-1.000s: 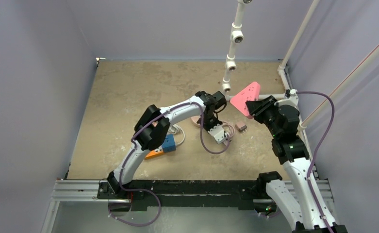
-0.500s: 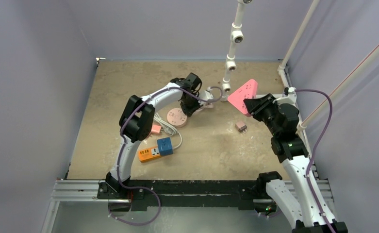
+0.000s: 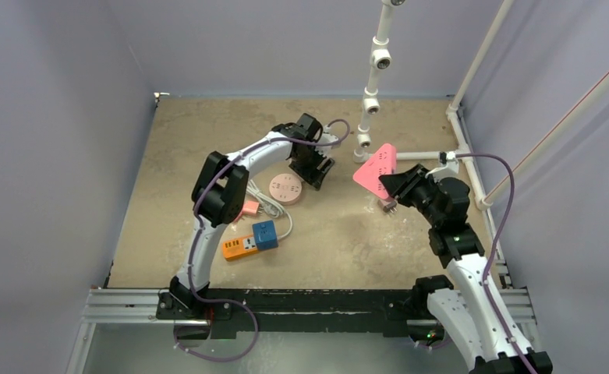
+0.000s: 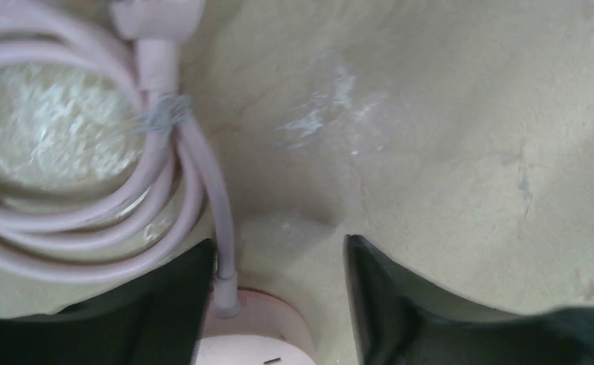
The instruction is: Insert the plug
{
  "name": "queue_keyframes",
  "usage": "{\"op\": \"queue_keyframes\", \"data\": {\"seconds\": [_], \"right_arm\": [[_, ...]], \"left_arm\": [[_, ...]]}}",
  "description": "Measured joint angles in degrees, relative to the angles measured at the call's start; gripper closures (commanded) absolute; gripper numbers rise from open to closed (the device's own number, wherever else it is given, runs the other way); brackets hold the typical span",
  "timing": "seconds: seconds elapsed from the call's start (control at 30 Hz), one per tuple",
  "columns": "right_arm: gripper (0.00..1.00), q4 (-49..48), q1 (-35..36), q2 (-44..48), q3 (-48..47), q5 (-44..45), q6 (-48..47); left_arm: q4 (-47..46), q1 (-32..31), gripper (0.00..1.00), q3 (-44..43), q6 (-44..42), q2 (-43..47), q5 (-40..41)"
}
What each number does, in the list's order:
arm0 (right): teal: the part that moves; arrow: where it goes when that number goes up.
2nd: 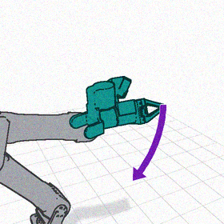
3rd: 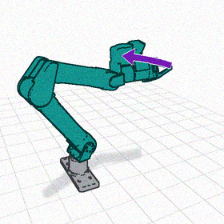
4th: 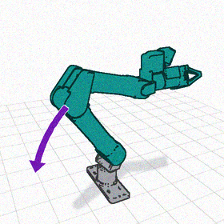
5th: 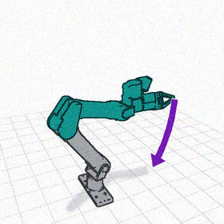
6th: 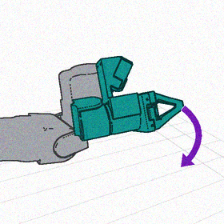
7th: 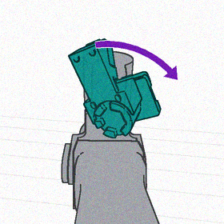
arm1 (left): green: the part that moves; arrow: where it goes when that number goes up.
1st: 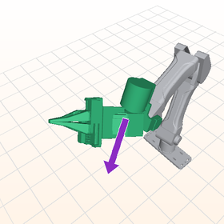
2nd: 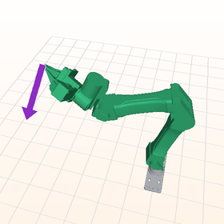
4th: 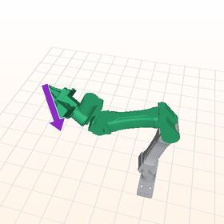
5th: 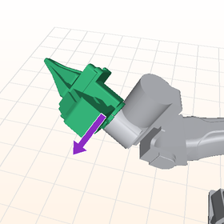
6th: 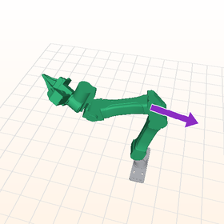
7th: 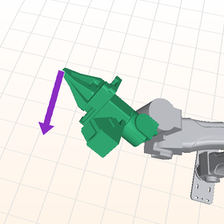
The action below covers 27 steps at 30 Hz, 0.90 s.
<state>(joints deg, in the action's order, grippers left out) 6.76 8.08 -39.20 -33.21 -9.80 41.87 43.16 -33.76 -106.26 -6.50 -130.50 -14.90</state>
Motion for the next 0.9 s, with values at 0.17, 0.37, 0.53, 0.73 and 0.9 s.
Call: {"op": "queue_keyframes", "data": {"seconds": [0.17,0.37,0.53,0.73,0.9], "right_arm": [[1.00,-3.93,0.00,0.55,3.87,-5.44,-0.83],[1.00,-9.97,0.33,-0.59,8.96,-9.97,-0.46],[1.00,-17.09,3.19,-3.56,13.55,-11.15,2.73],[1.00,-28.74,13.31,-13.46,14.01,-10.71,8.50],[1.00,-38.05,14.03,-21.38,14.01,-10.99,11.37]], "left_arm": [[-1.53,-1.55,0.01,0.68,3.28,1.14,-3.45],[-1.49,1.07,0.01,0.76,4.39,2.19,-3.93],[-1.20,6.51,0.01,0.72,3.65,8.87,-4.02],[-1.16,14.21,0.01,0.63,1.01,16.46,-7.69],[-2.01,19.30,0.01,4.87,-0.81,20.74,-14.95]]}}
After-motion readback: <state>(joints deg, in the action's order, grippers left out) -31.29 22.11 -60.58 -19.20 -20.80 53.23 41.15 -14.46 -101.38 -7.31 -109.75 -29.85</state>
